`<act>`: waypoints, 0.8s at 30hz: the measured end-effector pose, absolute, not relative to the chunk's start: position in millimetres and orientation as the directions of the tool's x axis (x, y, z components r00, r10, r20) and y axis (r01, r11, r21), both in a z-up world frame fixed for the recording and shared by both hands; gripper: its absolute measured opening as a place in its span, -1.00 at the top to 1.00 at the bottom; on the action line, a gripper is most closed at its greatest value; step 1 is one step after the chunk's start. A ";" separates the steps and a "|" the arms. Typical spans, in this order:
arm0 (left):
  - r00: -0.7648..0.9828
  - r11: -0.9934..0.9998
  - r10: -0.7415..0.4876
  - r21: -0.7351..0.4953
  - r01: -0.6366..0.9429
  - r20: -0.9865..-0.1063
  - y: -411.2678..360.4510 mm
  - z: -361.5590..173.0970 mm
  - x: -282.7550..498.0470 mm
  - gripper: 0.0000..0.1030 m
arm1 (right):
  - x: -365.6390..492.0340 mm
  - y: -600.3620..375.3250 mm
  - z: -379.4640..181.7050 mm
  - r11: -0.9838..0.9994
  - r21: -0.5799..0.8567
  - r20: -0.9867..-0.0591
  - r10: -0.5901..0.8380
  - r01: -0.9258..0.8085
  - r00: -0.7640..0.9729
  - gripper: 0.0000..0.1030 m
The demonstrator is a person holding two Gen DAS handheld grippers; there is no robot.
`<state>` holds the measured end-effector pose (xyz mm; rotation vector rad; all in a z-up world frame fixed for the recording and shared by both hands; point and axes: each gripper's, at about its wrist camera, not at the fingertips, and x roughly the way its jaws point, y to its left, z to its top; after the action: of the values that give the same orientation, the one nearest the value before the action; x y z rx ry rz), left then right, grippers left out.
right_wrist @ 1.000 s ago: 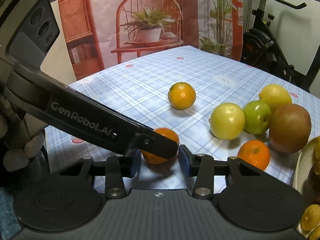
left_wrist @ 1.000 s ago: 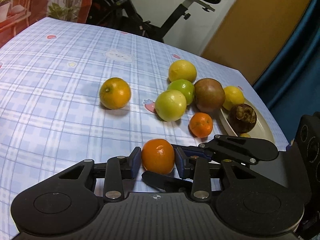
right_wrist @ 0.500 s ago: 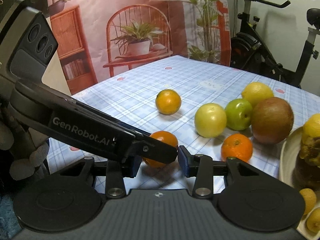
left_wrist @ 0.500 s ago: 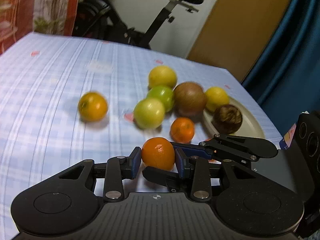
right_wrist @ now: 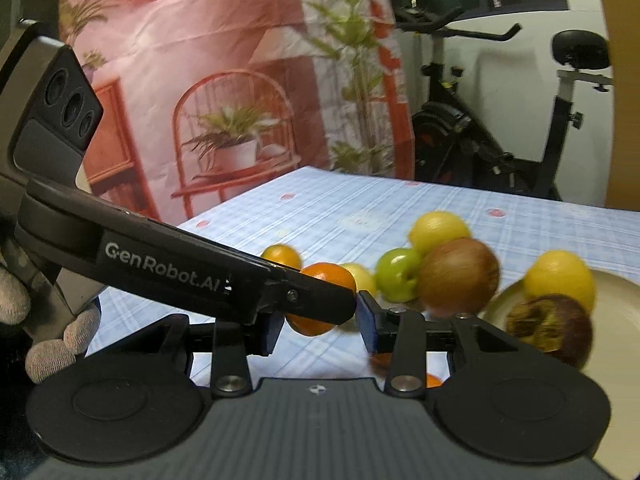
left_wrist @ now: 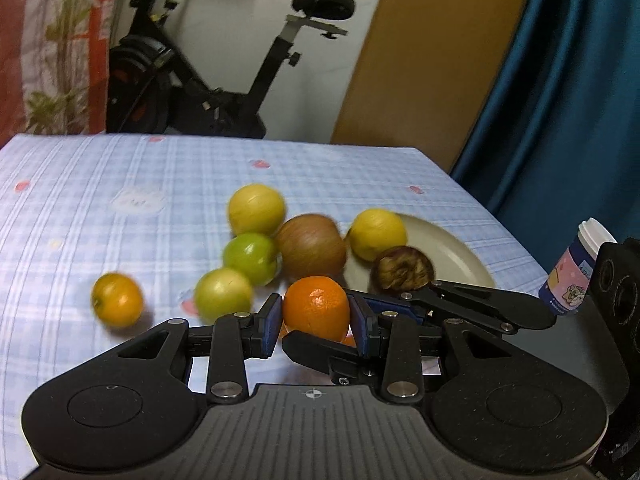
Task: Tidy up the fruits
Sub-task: 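Close the left gripper around the tangerine and lift it, then lower the tangerine onto the beige plate and open the left gripper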
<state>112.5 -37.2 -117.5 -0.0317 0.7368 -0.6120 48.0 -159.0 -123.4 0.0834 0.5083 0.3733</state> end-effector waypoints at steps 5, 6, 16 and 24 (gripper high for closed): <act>0.578 0.806 -0.551 -0.205 0.555 -0.602 -59.5 -108.1 119.4 0.25 | 42.4 -177.3 -114.3 0.944 0.183 -0.418 0.326 -0.273 0.848 0.19; 0.575 0.802 -0.556 -0.204 0.562 -0.600 -64.7 -107.0 122.2 0.25 | 42.0 -181.5 -112.2 0.948 0.182 -0.409 0.314 -0.260 0.857 0.19; 0.523 0.736 -0.610 -0.180 0.653 -0.596 -136.5 -100.6 153.1 0.25 | 46.8 -236.6 -100.8 0.972 0.206 -0.357 0.178 -0.109 0.917 0.20; 0.424 0.686 -0.636 -0.221 0.694 -0.645 -180.7 -118.0 185.1 0.25 | 48.6 -285.8 -111.4 0.966 0.257 -0.375 0.064 0.038 0.925 0.22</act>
<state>185.1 -180.7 -118.0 0.0827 0.7688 -0.8332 48.6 -285.8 -111.4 0.2645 0.3914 0.0138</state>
